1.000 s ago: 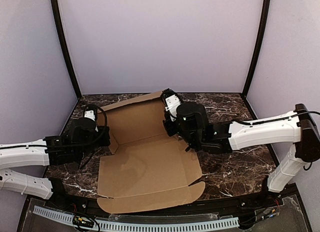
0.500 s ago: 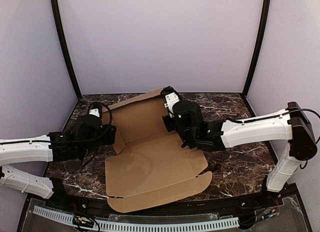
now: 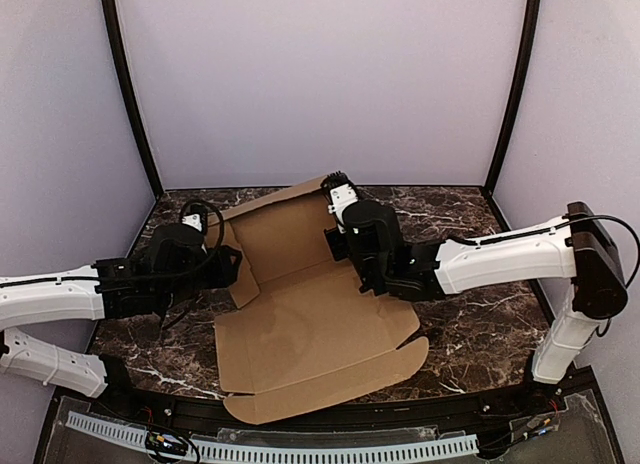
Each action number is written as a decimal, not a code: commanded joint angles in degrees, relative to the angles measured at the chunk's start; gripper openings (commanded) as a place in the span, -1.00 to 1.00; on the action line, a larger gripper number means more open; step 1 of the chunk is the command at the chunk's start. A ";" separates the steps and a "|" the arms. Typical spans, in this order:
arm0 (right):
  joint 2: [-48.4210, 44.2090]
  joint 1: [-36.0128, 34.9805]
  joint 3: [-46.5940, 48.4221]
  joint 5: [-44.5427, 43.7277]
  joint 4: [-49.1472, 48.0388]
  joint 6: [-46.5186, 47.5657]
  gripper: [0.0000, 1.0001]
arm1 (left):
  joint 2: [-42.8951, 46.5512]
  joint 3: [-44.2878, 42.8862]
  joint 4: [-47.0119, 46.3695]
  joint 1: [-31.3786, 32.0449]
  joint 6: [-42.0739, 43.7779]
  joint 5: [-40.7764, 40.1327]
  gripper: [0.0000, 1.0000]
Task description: Fold the paper box
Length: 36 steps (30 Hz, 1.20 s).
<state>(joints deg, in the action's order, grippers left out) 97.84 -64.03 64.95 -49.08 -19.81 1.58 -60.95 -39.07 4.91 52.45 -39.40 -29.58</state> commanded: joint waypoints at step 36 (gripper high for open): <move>-0.99 -6.89 4.57 0.21 0.98 -10.14 -1.00 | -5.91 3.38 -1.16 0.40 -6.07 -8.84 -0.52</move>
<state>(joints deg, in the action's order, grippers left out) 97.51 -67.92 66.74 -53.25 -13.58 -4.89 -65.41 -38.50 4.16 52.36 -44.36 -38.68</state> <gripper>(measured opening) 0.015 0.253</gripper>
